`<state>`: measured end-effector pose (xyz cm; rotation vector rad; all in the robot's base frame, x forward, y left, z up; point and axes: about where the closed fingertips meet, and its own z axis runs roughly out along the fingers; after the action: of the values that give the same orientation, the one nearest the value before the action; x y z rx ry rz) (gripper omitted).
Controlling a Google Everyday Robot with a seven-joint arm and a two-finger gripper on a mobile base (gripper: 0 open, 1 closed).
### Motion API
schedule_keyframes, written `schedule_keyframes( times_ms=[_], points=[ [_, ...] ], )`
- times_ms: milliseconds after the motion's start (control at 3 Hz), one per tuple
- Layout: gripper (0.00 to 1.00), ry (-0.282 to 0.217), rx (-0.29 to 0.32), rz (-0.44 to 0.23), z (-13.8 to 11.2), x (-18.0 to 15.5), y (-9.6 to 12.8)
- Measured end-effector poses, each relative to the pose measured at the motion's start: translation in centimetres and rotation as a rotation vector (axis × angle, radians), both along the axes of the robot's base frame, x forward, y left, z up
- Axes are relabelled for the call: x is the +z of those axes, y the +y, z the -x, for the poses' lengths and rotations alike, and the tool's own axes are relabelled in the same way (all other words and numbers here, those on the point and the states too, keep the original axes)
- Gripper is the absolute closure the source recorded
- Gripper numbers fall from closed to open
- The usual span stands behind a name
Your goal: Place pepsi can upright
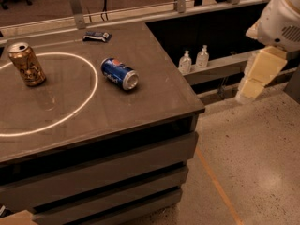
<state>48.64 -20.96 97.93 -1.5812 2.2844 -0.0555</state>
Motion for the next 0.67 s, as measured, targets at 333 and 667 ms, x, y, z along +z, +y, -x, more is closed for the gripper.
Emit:
schedule_keyframes(
  times_ms=[333,667],
  points=[
    [0.0,-0.016,-0.056,-0.051,-4.0,0.8,0.6],
    [0.0,-0.011,-0.122,-0.124,-7.2,1.9,2.2]
  ],
)
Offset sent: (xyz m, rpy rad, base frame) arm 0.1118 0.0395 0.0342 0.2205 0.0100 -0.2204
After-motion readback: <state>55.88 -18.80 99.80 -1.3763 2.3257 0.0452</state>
